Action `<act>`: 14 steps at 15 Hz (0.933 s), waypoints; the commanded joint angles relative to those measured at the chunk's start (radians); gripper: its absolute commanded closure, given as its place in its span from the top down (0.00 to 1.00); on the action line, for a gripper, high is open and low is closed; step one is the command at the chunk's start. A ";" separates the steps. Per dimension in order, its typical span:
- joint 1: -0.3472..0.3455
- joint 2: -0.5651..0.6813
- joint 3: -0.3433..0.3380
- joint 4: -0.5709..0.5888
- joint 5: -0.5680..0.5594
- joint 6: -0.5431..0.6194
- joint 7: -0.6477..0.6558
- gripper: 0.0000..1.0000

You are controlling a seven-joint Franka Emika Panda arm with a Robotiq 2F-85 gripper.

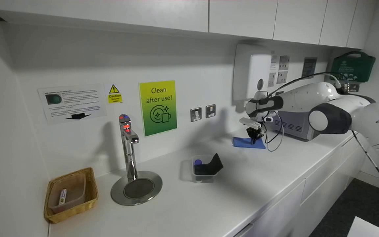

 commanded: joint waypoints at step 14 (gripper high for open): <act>0.108 0.021 0.034 0.038 0.010 -0.046 0.009 0.00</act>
